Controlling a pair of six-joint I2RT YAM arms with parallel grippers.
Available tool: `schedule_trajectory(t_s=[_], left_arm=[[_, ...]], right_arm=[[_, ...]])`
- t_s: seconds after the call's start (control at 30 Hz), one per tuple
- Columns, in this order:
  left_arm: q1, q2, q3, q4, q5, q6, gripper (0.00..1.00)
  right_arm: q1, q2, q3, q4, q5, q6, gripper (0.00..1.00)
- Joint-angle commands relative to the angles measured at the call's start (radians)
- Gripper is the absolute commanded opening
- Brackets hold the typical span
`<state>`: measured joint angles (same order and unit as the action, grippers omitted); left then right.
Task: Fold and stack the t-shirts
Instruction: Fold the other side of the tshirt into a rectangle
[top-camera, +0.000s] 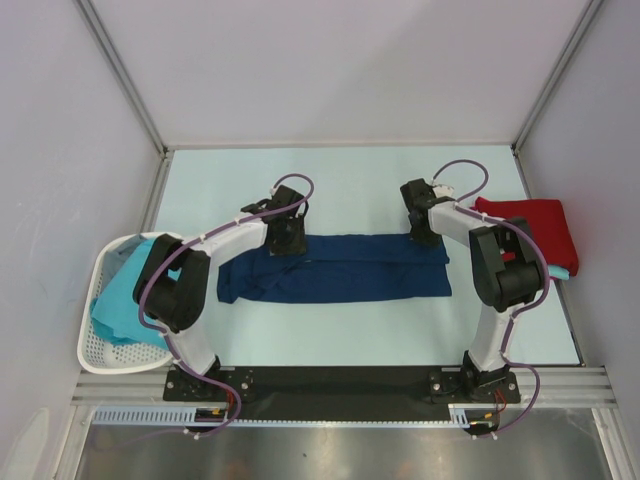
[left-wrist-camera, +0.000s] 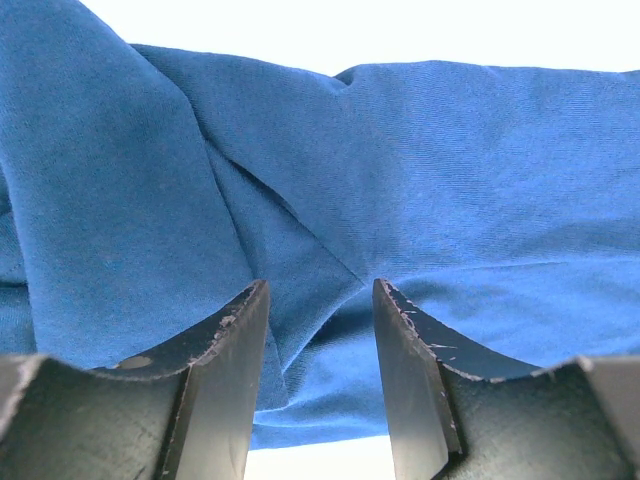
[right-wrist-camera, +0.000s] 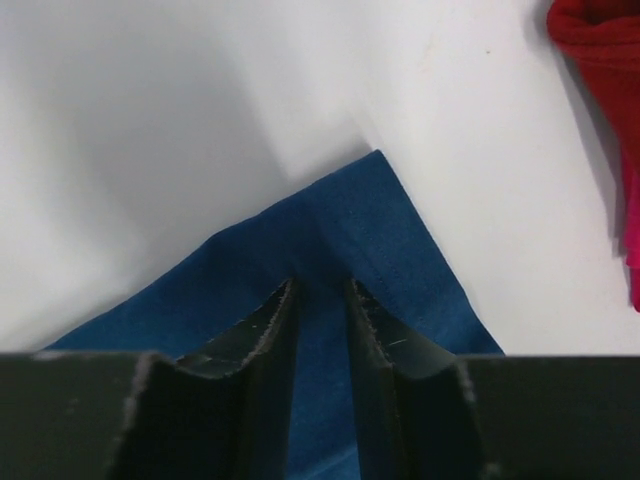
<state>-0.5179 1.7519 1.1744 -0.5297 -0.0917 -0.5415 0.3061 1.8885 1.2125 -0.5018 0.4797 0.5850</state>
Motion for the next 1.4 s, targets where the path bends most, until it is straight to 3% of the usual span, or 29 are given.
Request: schedule_trajectory(t_s=[0.0,0.17,1.37], left_arm=[[-0.01,-0.008,0.004,0.007,0.009,-0.014,0.51],[-0.008,0.0,0.004,0.008,0.014,-0.017,0.51],[-0.008,0.041,0.047,-0.018,0.004,-0.011,0.5]], right_arm=[[-0.004,0.035,-0.01,0.011,-0.015,0.006,0.25],[-0.007,0.041,-0.007,0.017,-0.023,0.001,0.01],[-0.051,0.132,0.182,-0.014,-0.021,0.001,0.0]])
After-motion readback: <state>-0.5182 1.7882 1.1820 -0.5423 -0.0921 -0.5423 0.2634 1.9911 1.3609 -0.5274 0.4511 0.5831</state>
